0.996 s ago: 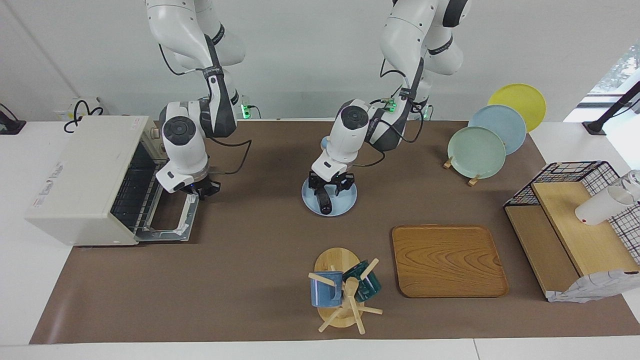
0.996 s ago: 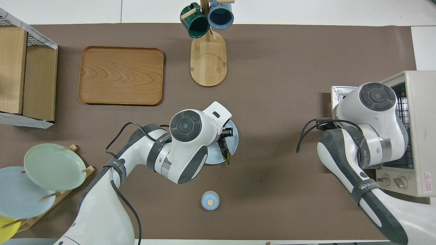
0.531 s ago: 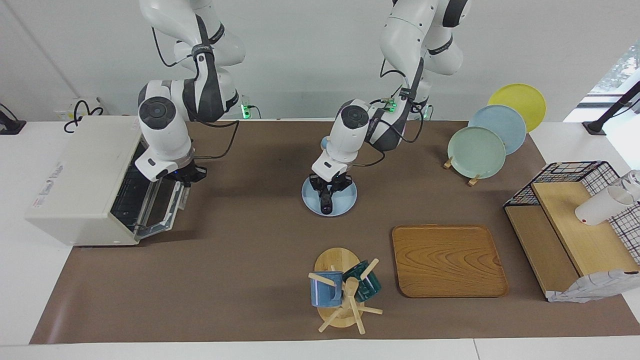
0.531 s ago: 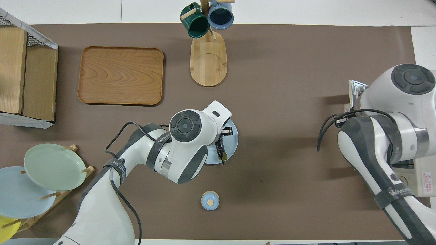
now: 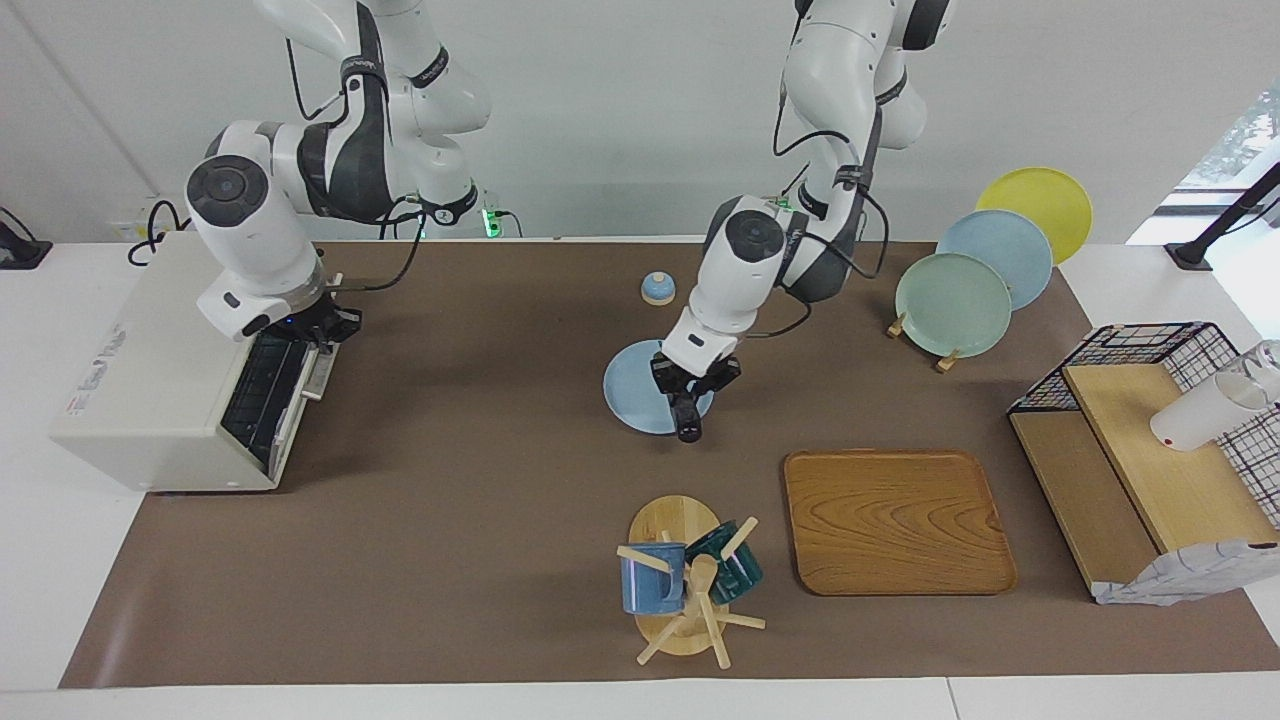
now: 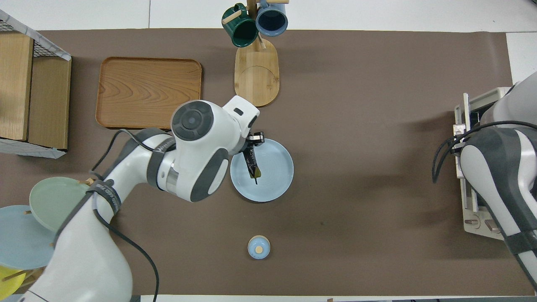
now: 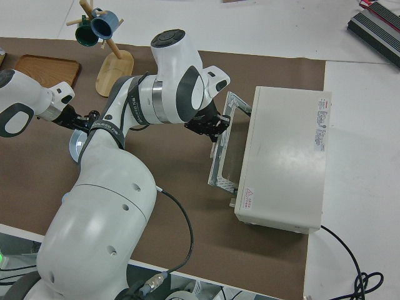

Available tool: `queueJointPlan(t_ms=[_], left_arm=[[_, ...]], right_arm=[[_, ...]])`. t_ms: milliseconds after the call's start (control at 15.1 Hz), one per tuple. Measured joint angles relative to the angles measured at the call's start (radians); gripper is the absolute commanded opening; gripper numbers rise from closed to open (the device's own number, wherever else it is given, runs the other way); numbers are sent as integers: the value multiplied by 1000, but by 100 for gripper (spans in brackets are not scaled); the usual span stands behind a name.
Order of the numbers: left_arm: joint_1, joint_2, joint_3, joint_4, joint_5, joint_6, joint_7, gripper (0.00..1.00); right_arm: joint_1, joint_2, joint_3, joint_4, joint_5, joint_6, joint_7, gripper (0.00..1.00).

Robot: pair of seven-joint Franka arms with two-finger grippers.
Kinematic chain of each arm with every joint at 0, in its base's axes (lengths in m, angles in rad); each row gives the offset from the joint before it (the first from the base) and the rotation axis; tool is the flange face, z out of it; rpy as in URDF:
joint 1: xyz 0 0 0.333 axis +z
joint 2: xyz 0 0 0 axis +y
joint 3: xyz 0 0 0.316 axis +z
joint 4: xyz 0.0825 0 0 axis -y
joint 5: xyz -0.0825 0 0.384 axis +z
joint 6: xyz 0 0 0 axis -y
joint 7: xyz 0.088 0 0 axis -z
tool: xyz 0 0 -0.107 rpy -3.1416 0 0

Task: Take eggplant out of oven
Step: 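Lift the eggplant with the left gripper while the right gripper retracts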

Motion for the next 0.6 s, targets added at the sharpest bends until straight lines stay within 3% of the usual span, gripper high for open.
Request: queueJointPlan(t_ms=[398, 465, 531, 598], left_arm=[[254, -1, 4, 75, 0, -75, 290, 0], [290, 3, 4, 75, 0, -75, 335, 0], [323, 10, 4, 78, 0, -74, 369, 0], [349, 22, 4, 90, 0, -74, 392, 0]], right_arm=[[-49, -56, -6, 42, 6, -101, -59, 4], [-46, -73, -3, 53, 22, -113, -59, 17], [-42, -89, 1, 61, 43, -120, -59, 40], [-40, -102, 4, 65, 63, -123, -59, 79]])
